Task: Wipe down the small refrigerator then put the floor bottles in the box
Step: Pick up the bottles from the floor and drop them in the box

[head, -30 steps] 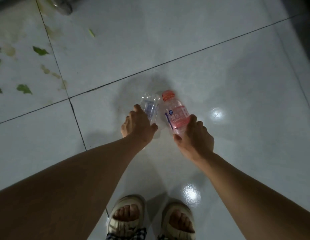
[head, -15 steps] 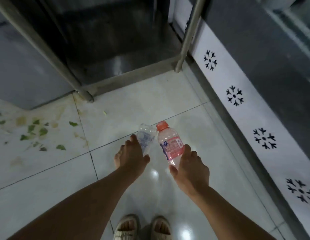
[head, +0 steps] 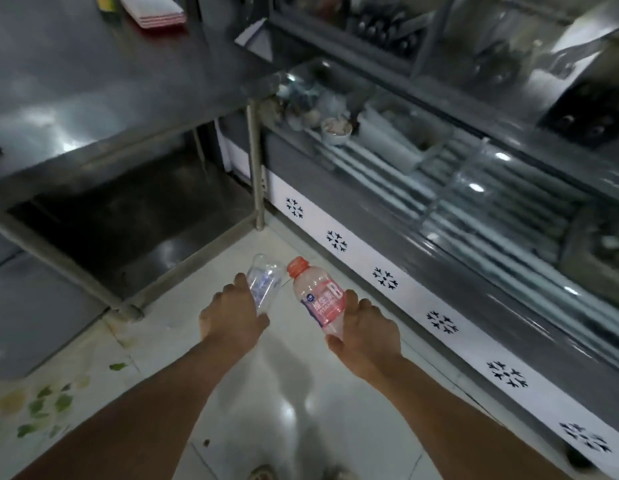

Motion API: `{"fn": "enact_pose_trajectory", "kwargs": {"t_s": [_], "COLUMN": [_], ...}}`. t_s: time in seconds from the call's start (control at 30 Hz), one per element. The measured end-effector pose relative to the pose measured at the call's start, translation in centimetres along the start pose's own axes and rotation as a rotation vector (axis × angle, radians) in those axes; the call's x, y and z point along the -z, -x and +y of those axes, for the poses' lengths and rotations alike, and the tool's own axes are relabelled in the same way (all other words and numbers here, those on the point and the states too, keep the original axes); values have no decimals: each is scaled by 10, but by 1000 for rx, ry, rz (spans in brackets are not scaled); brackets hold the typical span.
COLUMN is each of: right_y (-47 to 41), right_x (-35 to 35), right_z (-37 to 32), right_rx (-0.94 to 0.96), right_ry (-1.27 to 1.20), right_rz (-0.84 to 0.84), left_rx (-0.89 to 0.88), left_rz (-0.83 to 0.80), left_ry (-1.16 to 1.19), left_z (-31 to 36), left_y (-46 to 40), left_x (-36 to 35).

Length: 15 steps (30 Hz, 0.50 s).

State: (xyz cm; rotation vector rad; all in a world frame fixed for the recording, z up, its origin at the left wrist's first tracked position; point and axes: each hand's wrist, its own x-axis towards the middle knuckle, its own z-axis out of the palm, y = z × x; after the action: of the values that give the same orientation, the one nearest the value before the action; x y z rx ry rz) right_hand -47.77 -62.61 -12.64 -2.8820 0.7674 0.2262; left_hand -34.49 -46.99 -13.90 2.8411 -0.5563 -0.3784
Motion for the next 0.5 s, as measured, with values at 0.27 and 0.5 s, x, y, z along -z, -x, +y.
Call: {"fn": "enact_pose_trajectory", "kwargs": {"t_s": [0.27,0.5], "right_y": [98,223], "right_x": [88,126], "right_z": [87,174], "right_rx": [-239,-449], "right_ry": [-45,-33], "right_rz": [125,223], "left_rx": [-271,-470], "left_rz": [-39,-15], "left_ry": [-28,-54], "left_z": [113,209], "left_y": [69,167], "left_x": [44,50]}}
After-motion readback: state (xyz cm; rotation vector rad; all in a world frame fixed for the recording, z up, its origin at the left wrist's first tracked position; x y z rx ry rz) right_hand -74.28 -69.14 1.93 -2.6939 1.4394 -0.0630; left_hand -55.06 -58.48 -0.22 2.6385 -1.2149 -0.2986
